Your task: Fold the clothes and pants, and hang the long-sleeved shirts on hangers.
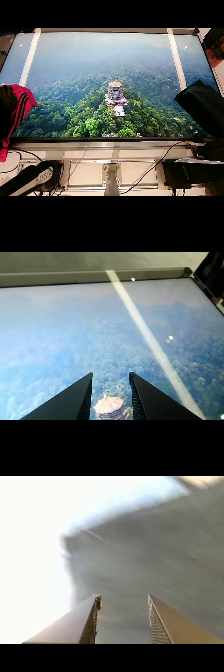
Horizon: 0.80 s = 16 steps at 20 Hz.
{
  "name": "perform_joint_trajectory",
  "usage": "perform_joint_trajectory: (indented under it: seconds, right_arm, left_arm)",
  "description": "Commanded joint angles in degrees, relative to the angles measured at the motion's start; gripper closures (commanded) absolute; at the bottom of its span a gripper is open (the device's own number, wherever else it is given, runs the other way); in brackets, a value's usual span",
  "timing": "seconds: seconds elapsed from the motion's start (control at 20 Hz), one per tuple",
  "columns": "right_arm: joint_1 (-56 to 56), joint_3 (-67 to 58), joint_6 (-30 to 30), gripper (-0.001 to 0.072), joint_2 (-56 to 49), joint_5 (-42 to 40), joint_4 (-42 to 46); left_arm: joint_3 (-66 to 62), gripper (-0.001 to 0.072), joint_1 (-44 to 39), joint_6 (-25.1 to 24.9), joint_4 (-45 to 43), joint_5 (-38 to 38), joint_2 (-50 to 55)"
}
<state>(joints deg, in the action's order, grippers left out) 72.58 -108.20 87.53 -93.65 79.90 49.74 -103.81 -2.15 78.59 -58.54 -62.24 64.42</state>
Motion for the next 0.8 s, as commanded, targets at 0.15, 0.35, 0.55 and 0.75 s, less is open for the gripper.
perform_joint_trajectory:
  seconds: [0.15,0.35,0.55,0.75]
  right_arm:
    - [-13.90,-13.57,-2.97,0.0662,8.31,-5.53,-30.95]
    - [-31.65,-11.91,-4.76,0.0663,12.04,-4.04,-33.97]
    - [-46.36,-11.89,-4.70,0.0664,12.26,-3.93,-32.65]
    - [-54.25,-10.75,-4.70,0.0663,12.15,-5.46,-27.04]
  left_arm:
    - [0.00,0.0587,0.07,-0.17,-7.02,-0.02,-0.74]
    - [-0.02,0.0693,0.11,0.02,-14.34,-1.38,-4.55]
    - [0.00,0.0694,0.11,0.04,-18.38,-4.68,-10.58]
    - [0.00,0.0692,0.11,2.14,-20.11,-6.45,-14.47]
